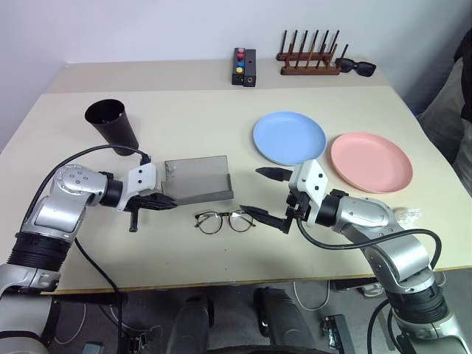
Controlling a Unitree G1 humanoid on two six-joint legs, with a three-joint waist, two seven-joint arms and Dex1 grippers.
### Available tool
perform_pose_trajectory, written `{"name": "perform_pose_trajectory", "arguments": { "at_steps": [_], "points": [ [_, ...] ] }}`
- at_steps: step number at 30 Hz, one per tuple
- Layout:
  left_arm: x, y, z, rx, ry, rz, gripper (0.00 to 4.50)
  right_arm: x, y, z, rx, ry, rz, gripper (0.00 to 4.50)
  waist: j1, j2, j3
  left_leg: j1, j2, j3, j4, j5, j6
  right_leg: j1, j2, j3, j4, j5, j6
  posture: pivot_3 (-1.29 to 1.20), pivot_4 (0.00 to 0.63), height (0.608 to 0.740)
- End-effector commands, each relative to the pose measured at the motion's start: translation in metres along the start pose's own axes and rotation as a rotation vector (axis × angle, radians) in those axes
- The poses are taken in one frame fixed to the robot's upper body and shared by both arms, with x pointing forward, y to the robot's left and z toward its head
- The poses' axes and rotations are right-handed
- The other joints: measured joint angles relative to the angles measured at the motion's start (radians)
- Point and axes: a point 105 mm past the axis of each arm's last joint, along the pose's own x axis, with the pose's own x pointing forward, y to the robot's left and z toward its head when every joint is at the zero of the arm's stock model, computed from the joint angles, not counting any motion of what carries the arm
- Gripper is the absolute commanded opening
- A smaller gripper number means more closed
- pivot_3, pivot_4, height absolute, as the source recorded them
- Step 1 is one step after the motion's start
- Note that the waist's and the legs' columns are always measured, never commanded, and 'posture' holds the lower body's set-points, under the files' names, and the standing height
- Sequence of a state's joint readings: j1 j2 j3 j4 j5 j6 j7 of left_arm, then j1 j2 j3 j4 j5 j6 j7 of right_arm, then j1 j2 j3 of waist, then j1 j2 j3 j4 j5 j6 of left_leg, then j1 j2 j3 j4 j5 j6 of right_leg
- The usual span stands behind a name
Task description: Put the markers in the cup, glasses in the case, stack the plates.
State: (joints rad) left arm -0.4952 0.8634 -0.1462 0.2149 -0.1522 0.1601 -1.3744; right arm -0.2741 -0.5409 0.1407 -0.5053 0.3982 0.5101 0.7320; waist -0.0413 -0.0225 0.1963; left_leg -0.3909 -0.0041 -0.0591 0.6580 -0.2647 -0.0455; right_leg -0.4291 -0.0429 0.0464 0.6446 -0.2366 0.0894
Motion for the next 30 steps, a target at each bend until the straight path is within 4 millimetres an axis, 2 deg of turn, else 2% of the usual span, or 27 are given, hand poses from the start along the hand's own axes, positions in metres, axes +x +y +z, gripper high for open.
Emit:
{"name": "perform_pose_trajectory", "arguments": {
  "at_steps": [1, 2, 6, 13, 22, 24, 30],
  "points": [
    [-0.006, 0.007, 0.005, 0.015, -0.010, 0.032, 0.55, -0.001, 0.004, 0.013, -0.033, -0.049, 0.008, 4.50, 0.000, 0.000, 0.000, 0.000, 0.000, 0.000, 0.000, 0.000, 0.000, 0.000, 0.000, 0.000, 0.000, 0.000, 0.000, 0.00, 0.150, 0.735],
    [-0.006, 0.009, 0.007, 0.012, -0.021, 0.045, 0.86, -0.001, 0.004, 0.013, -0.033, -0.048, 0.009, 4.50, 0.000, 0.000, 0.000, 0.000, 0.000, 0.000, 0.000, 0.000, 0.000, 0.000, 0.000, 0.000, 0.000, 0.000, 0.000, 0.00, 0.150, 0.735],
    [-0.011, 0.014, 0.013, 0.004, -0.052, 0.077, 2.75, -0.001, 0.004, 0.013, -0.032, -0.047, 0.012, 4.50, 0.000, 0.000, 0.000, 0.000, 0.000, 0.000, 0.000, 0.000, 0.000, 0.000, 0.000, 0.000, 0.000, 0.001, 0.002, 0.00, 0.150, 0.735],
    [-0.028, 0.022, 0.051, -0.042, -0.201, 0.084, 2.75, -0.001, 0.004, 0.012, -0.030, -0.045, 0.013, 4.50, 0.000, 0.000, 0.000, 0.000, 0.000, 0.000, 0.000, 0.000, 0.000, 0.000, 0.000, 0.000, 0.000, 0.001, 0.002, 0.00, 0.150, 0.735],
    [-0.019, 0.021, 0.056, -0.050, -0.193, 0.080, 2.75, 0.000, 0.004, 0.012, -0.028, -0.048, 0.013, 4.50, -0.001, 0.000, 0.000, 0.000, 0.000, 0.000, 0.000, 0.000, 0.000, 0.000, 0.001, 0.000, 0.001, 0.001, 0.003, 0.00, 0.150, 0.735],
    [-0.015, 0.017, 0.060, -0.049, -0.200, 0.049, 2.75, -0.001, 0.004, 0.012, -0.028, -0.046, 0.011, 4.50, -0.001, 0.000, 0.000, 0.000, 0.000, 0.000, 0.000, 0.000, 0.000, 0.000, 0.000, 0.000, 0.001, 0.001, 0.003, 0.00, 0.150, 0.735],
    [0.022, -0.026, 0.080, 0.087, -0.183, -0.152, 2.75, -0.002, 0.004, 0.010, -0.027, -0.037, 0.007, 4.50, 0.003, 0.000, 0.000, 0.000, 0.000, 0.000, 0.000, 0.000, 0.000, 0.000, -0.001, 0.000, 0.000, 0.001, 0.003, 0.00, 0.150, 0.735]
  ]
}}
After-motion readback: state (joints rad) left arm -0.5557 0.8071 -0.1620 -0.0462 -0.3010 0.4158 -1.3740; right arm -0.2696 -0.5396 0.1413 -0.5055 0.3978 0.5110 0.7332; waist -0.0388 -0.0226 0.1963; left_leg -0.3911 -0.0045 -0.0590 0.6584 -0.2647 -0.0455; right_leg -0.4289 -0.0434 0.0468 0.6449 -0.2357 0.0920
